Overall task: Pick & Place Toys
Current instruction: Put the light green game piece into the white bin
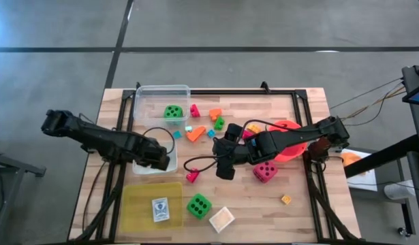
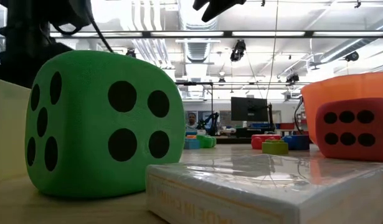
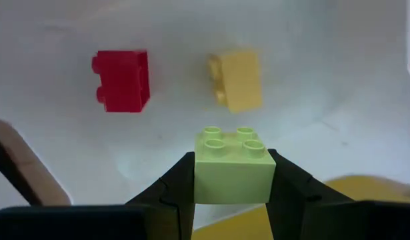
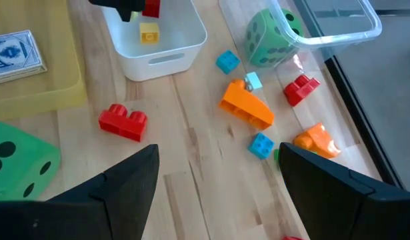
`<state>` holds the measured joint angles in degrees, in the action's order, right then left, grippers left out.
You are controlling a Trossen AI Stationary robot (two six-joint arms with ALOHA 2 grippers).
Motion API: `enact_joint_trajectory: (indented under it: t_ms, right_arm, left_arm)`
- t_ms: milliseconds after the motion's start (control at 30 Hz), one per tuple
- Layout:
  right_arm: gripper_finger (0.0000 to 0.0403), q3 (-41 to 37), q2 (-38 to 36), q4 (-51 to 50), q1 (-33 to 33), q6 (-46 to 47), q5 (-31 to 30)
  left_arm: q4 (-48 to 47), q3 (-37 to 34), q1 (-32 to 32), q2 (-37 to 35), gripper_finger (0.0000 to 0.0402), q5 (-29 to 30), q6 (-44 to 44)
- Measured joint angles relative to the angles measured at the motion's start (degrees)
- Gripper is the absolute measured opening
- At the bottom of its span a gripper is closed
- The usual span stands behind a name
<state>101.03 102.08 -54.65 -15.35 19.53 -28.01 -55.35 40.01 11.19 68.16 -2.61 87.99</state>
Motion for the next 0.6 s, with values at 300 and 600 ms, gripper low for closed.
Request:
enact_joint_trajectory:
  t_ms: [300,600]
  right_arm:
    - [0.0304,-0.04,0.11,0.07,0.0,-0.2,0.0]
    - [0.0304,-0.06,0.13,0.06,0.0,-0.14,0.03]
  left_arm:
    - [6.25,-5.26,-0.03,1.69,0.0122,-0.03,3.98]
    - [9.43,-6.62,-0.05,5.23,0.0122,-0.87,3.99]
